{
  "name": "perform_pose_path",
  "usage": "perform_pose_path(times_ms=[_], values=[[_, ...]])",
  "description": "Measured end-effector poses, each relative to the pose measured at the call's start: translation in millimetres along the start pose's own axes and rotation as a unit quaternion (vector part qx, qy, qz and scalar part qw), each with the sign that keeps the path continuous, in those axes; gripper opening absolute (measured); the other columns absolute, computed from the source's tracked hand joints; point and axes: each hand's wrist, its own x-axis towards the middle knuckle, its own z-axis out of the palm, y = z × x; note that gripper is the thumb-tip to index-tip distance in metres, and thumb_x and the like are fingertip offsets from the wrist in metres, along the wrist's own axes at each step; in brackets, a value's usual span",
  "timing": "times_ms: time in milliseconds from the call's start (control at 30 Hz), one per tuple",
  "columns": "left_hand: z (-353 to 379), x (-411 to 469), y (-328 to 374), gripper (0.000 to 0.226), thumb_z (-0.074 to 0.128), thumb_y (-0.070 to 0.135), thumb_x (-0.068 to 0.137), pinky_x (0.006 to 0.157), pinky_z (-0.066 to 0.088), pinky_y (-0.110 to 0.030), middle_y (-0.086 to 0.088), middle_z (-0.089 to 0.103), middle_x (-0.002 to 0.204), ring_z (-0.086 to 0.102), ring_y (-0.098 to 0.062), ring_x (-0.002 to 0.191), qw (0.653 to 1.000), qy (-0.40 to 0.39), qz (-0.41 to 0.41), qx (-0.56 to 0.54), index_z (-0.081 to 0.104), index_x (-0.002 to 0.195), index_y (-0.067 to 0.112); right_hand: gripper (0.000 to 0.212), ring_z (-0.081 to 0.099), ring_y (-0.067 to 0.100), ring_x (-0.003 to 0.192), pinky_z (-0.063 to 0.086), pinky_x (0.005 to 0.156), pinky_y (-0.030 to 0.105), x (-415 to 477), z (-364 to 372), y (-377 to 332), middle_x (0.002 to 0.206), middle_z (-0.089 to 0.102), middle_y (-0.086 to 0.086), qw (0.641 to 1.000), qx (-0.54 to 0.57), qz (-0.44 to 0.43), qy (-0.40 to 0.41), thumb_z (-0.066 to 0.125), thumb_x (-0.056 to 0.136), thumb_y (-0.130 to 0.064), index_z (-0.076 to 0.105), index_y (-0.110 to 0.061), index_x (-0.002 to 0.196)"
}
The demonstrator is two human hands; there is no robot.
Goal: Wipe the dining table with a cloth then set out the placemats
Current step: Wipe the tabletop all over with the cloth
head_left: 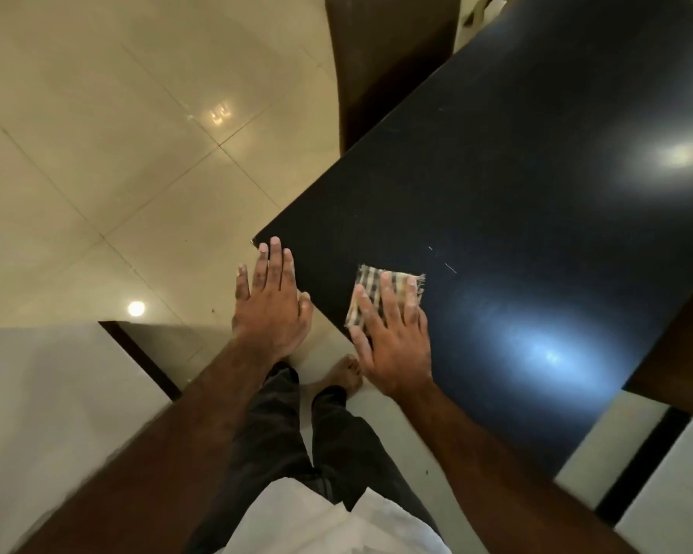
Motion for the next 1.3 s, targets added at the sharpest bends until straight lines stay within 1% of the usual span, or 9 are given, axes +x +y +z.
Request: perform_pose_path(times_ms=[100, 200, 333, 500, 667, 933, 1033, 1167, 1300], values=[[10, -3, 18, 0.082, 0.019, 0.051, 0.114, 0.139, -0.004, -0.058, -0.010, -0.035, 0.179, -0.027, -0.027, 0.168, 1.000, -0.007, 0.006, -0.013, -0.022, 0.173, 0.011, 0.074, 0.001, 0.048, 0.171, 0.029, 0.130, 0.066, 29, -12, 19, 0.188, -0.005, 0.007, 0.995, 0.016, 0.089, 0.043, 0.031, 0.112, -0.065, 0.009, -0.039, 0.178], [12, -1, 20, 0.081, 0.020, 0.049, 0.114, 0.138, -0.004, -0.058, -0.009, -0.033, 0.180, -0.026, -0.028, 0.169, 1.000, 0.004, -0.009, -0.025, -0.019, 0.174, 0.012, 0.072, 0.011, 0.050, 0.168, 0.029, 0.129, 0.068, 72, -22, 9, 0.187, 0.004, 0.010, 0.990, 0.037, 0.118, 0.072, 0.033, 0.113, -0.065, 0.016, -0.039, 0.178], [18, -3, 20, 0.079, 0.021, 0.048, 0.114, 0.138, -0.001, -0.060, -0.008, -0.028, 0.183, -0.022, -0.026, 0.170, 1.000, 0.018, 0.004, -0.008, -0.014, 0.175, 0.013, 0.073, 0.007, 0.051, 0.169, 0.029, 0.129, 0.067, 79, -12, -19, 0.187, 0.005, 0.012, 0.994, 0.035, 0.064, 0.080, 0.035, 0.112, -0.064, 0.019, -0.037, 0.178], [20, -1, 31, 0.080, 0.016, 0.052, 0.113, 0.138, 0.000, -0.061, -0.011, -0.023, 0.184, -0.016, -0.030, 0.171, 0.999, 0.022, 0.017, 0.046, -0.011, 0.175, 0.011, 0.073, -0.005, 0.044, 0.172, 0.022, 0.134, 0.064, 5, 9, -25, 0.188, -0.007, 0.006, 0.997, 0.060, 0.017, 0.041, 0.033, 0.114, -0.065, 0.011, -0.039, 0.178], [39, -12, 81, 0.081, 0.013, 0.056, 0.113, 0.138, 0.000, -0.060, -0.011, -0.026, 0.182, -0.018, -0.032, 0.171, 0.976, 0.023, 0.173, 0.131, -0.015, 0.175, 0.012, 0.083, -0.010, 0.041, 0.172, 0.017, 0.135, 0.063, -77, 25, 21, 0.187, -0.013, 0.003, 0.995, 0.061, 0.080, 0.028, 0.045, 0.109, -0.069, 0.008, -0.042, 0.178], [93, -59, 174, 0.082, 0.015, 0.057, 0.112, 0.138, -0.001, -0.059, -0.008, -0.031, 0.181, -0.024, -0.029, 0.170, 0.878, -0.048, 0.433, 0.200, -0.016, 0.175, 0.014, 0.090, -0.008, 0.040, 0.172, 0.019, 0.135, 0.062, -194, 53, 91, 0.187, -0.010, 0.004, 0.974, 0.050, 0.214, 0.049, 0.041, 0.105, -0.078, 0.007, -0.040, 0.178], [102, -69, 201, 0.083, 0.019, 0.058, 0.115, 0.138, -0.008, -0.057, -0.006, -0.038, 0.178, -0.030, -0.028, 0.167, 0.847, -0.074, 0.476, 0.225, -0.021, 0.173, 0.015, 0.091, -0.004, 0.041, 0.173, 0.026, 0.134, 0.064, -235, 64, 113, 0.188, -0.004, 0.007, 0.961, 0.040, 0.265, 0.064, 0.056, 0.106, -0.064, 0.010, -0.036, 0.179], [109, -76, 223, 0.082, 0.019, 0.058, 0.115, 0.137, -0.012, -0.055, -0.005, -0.042, 0.176, -0.033, -0.026, 0.166, 0.818, -0.089, 0.510, 0.252, -0.023, 0.172, 0.016, 0.098, 0.001, 0.042, 0.172, 0.033, 0.131, 0.065, -279, 76, 139, 0.188, 0.002, 0.010, 0.946, 0.032, 0.310, 0.089, 0.078, 0.099, -0.026, 0.021, -0.028, 0.178], [111, -80, 232, 0.083, 0.019, 0.058, 0.115, 0.138, -0.012, -0.054, -0.005, -0.041, 0.177, -0.033, -0.026, 0.166, 0.790, -0.101, 0.535, 0.281, -0.024, 0.171, 0.015, 0.110, 0.012, 0.039, 0.172, 0.040, 0.128, 0.060, -306, 81, 145, 0.188, -0.001, 0.008, 0.934, 0.057, 0.338, 0.101, 0.074, 0.089, 0.009, 0.020, -0.026, 0.178]])
